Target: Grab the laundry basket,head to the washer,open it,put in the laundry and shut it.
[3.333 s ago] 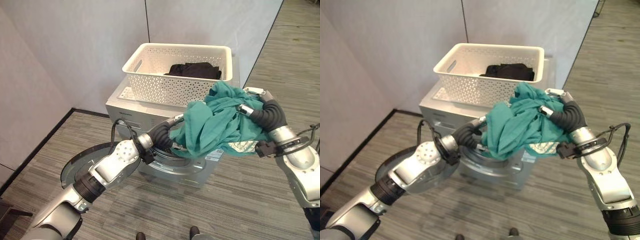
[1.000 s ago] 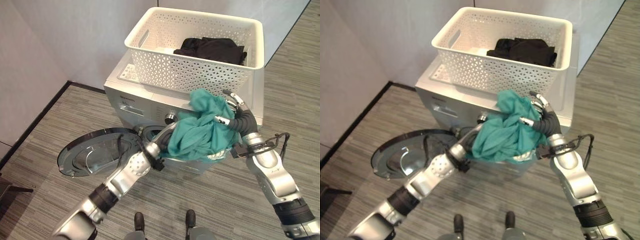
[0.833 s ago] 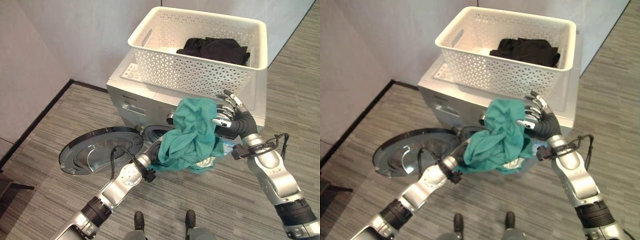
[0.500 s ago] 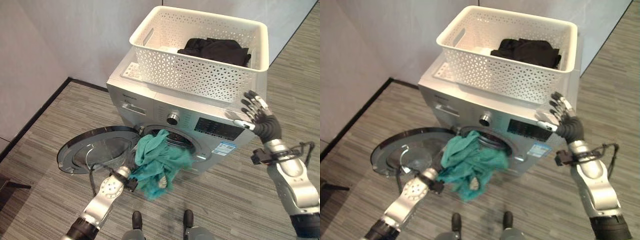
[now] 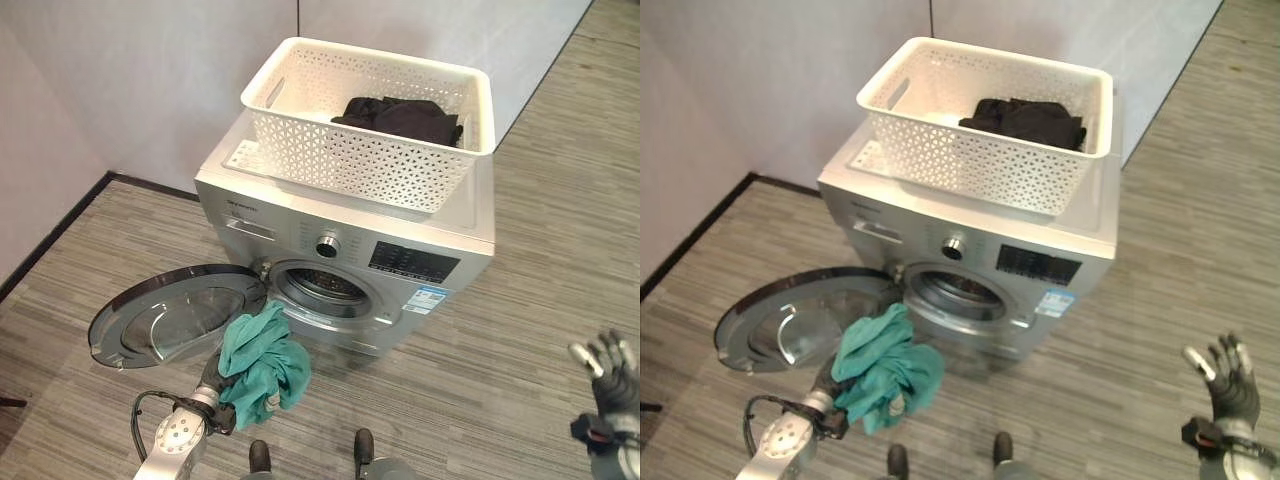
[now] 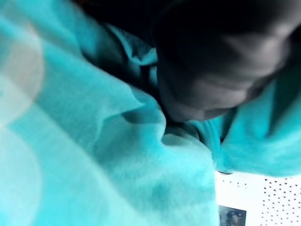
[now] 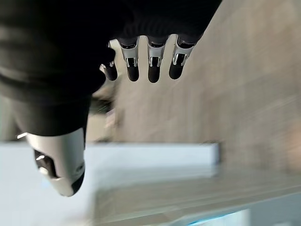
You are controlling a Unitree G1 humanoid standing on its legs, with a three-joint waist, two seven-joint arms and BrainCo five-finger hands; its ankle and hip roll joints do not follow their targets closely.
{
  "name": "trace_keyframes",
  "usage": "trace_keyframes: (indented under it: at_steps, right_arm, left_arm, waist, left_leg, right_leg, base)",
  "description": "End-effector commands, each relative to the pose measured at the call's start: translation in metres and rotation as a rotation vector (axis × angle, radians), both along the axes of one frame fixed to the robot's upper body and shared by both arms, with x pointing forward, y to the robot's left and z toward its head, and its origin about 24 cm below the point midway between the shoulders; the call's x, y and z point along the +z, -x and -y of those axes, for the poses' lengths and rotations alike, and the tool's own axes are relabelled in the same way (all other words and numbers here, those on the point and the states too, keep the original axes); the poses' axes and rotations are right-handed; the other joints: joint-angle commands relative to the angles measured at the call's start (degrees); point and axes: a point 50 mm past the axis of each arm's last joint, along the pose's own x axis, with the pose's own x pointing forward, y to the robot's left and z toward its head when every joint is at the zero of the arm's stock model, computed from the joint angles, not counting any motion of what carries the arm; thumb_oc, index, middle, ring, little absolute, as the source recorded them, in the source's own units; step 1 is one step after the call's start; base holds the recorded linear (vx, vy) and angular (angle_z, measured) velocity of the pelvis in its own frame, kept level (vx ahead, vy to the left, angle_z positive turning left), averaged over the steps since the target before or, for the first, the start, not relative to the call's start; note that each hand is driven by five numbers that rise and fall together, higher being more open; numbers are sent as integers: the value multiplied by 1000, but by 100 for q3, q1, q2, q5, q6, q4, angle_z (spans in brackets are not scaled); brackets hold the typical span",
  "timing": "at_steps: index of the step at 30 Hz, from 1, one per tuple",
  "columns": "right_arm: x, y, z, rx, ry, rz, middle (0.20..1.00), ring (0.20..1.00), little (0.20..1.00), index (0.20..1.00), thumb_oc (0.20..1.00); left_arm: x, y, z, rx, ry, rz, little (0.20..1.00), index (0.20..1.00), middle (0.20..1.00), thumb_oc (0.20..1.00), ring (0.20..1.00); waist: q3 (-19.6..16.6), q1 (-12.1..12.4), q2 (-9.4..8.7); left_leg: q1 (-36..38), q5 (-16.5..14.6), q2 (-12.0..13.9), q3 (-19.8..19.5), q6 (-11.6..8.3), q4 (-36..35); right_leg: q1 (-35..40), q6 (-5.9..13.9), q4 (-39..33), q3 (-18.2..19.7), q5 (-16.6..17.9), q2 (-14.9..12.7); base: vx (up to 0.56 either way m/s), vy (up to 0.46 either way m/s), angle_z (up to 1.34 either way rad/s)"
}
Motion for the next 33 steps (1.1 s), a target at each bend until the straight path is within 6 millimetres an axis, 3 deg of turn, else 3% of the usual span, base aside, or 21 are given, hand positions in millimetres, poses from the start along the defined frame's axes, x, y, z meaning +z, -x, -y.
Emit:
trace_keyframes:
  at_steps: [1,5,7,8,9,10,11,13,14,16,18,21,22,25,28,30,33]
  right_arm:
    - [-27,-6,6,138,66,-254,1000,1000,1000,1000,1000]
    - [-84,-25,-42,200,-63,-459,1000,1000,1000,1000,1000]
    - [-93,-24,-52,174,-106,-489,1000,1000,1000,1000,1000]
    - [-97,-24,-56,145,-134,-495,1000,1000,1000,1000,1000]
    - [-103,-20,-59,106,-159,-523,1000,1000,1000,1000,1000]
    - [-111,-13,-69,65,-210,-555,1000,1000,1000,1000,1000]
    - [-115,-14,-75,55,-232,-566,1000,1000,1000,1000,1000]
    - [-113,-22,-78,70,-234,-544,1000,1000,1000,1000,1000]
    - [-114,-24,-86,64,-256,-527,1000,1000,1000,1000,1000]
    - [-112,-29,-90,76,-263,-500,1000,1000,1000,1000,1000]
    - [-104,-47,-92,122,-240,-444,1000,1000,1000,1000,1000]
    - [-89,-73,-92,141,-202,-361,1000,1000,1000,1000,1000]
    - [-87,-77,-92,130,-200,-346,1000,1000,1000,1000,1000]
    - [-82,-90,-86,28,-214,-313,1000,1000,1000,1000,1000]
    - [-85,-88,-84,-48,-257,-322,1000,1000,1000,1000,1000]
    - [-93,-76,-80,-93,-260,-389,1000,1000,1000,1000,1000]
    - [-113,-38,-77,-144,-267,-578,1000,1000,1000,1000,1000]
  left_arm:
    - [9,-26,19,-34,107,71,200,200,200,200,200]
    - [8,-49,52,-44,193,67,200,200,200,200,200]
    - [8,-53,62,-52,207,61,200,200,200,200,200]
    - [11,-60,69,-60,216,70,200,200,200,200,200]
    - [15,-68,83,-94,221,82,200,200,200,200,200]
    - [25,-77,100,-137,253,113,200,200,200,200,200]
    - [23,-77,106,-139,256,98,200,200,200,200,200]
    - [23,-78,103,-115,283,90,200,200,200,200,200]
    - [21,-77,108,-117,316,57,200,200,200,200,200]
    - [22,-79,108,-134,289,62,200,200,200,200,200]
    - [28,-85,104,-131,254,98,200,200,200,200,200]
    - [34,-92,95,-97,241,134,200,200,200,200,200]
    - [36,-94,96,-96,240,139,200,200,200,200,200]
    - [45,-101,106,-132,234,171,200,200,200,200,200]
    - [49,-105,115,-157,238,178,200,200,200,200,200]
    - [52,-107,125,-181,256,174,200,200,200,200,200]
    - [60,-108,150,-234,311,176,200,200,200,200,200]
  waist:
    - [74,19,64]
    - [330,251,86]
    - [383,314,88]
    - [459,331,70]
    - [623,326,38]
    - [636,207,115]
    - [714,229,144]
    - [681,211,223]
    - [714,195,284]
    - [789,166,303]
    - [928,55,343]
    - [1068,-29,471]
    - [1126,-44,445]
    - [1358,-92,393]
    - [1410,-42,392]
    - [1425,11,327]
    - [1449,-1,243]
  left_leg:
    - [8,-106,141,375,-34,57]
    - [-304,-93,35,204,65,57]
    - [-456,-73,-7,206,82,136]
    - [-696,-185,-57,231,89,491]
    - [-1081,-419,-66,419,72,1295]
    - [-1069,-850,-82,1019,132,1600]
    - [-1297,-871,-129,987,153,1938]
    - [-1272,-982,-252,813,236,1812]
    - [-1258,-1077,-289,820,401,1877]
    - [-1249,-1121,-340,795,461,1913]
    - [-1223,-1214,-451,717,560,1918]
    - [-1133,-1395,-433,643,606,1889]
    - [-1174,-1308,-416,657,627,1934]
    - [-1244,-1575,-404,406,556,2430]
    - [-1403,-1753,-328,263,468,2706]
    - [-1584,-1769,-360,211,416,2892]
    - [-1890,-1533,-486,-17,324,2912]
  right_leg:
    - [212,164,61,65,-667,132]
    - [-58,198,83,57,-611,52]
    - [-114,200,87,7,-584,-9]
    - [-158,193,104,-71,-571,-97]
    - [-168,160,134,-255,-548,-253]
    - [-105,177,118,-477,-678,-399]
    - [-63,140,163,-540,-719,-430]
    - [-133,180,379,-536,-785,-443]
    - [-206,131,1038,-609,-977,-539]
    - [-384,135,1469,-583,-1041,-618]
    - [-864,184,2086,-232,-1050,-691]
    - [-1344,308,1820,323,-816,-827]
    - [-1436,300,1552,402,-611,-943]
    - [-1704,435,971,739,-215,-1392]
    - [-1739,508,866,611,-159,-1502]
    - [-1695,575,826,397,-27,-1585]
    - [-1866,645,994,458,129,-1618]
  base:
    - [-97,10,-10]
    - [-112,30,-3]
    - [-83,45,0]
    - [-184,48,11]
    - [-126,122,36]
    - [-102,171,89]
    - [-6,163,157]
    - [72,176,123]
    - [117,215,21]
    - [33,172,24]
    - [-12,187,46]
    - [9,41,11]
    - [2,-67,0]
    - [33,-118,19]
    - [66,-124,64]
    - [-40,-127,47]
    - [-43,-164,42]
